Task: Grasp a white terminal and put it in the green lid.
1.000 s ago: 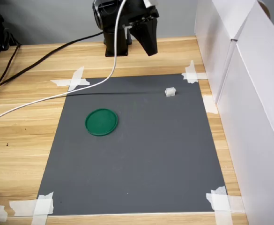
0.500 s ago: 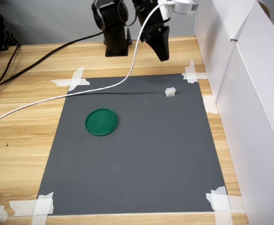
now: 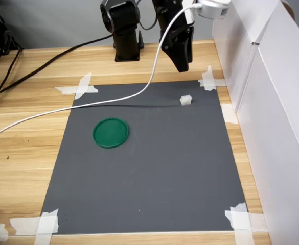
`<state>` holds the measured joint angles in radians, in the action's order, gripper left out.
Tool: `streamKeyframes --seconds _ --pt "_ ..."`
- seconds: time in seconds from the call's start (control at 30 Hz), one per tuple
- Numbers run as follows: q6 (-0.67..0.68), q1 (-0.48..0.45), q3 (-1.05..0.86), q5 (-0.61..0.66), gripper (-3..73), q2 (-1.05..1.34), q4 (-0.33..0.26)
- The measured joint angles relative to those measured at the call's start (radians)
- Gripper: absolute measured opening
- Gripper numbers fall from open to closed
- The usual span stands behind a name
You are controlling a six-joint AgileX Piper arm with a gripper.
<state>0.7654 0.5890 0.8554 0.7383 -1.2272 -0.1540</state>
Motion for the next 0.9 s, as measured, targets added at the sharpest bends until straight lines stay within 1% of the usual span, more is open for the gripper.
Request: streamKeyframes --seconds 0.03,0.1,0.2,0.3,0.37,0.5,0.6,0.73,0.9 --pt "0.000 0.000 0.000 -0.008 64.8 0.000 0.000" --pt "0.006 0.000 0.000 -0.022 68.9 -0.002 0.002" --pt "0.027 0.000 0.000 -0.019 70.9 -0.002 0.011" --pt "0.071 0.000 0.000 0.016 71.4 -0.006 0.008" --pt "0.125 0.000 0.000 0.031 71.4 -0.017 -0.007" --pt "0.237 0.000 0.000 0.033 71.4 -0.042 -0.019" --pt "0.294 0.000 0.000 0.032 71.5 -0.067 -0.019" --pt "0.307 0.000 0.000 0.017 71.5 -0.093 -0.019" --pt "0.285 0.000 0.000 -0.001 71.5 -0.119 -0.019"
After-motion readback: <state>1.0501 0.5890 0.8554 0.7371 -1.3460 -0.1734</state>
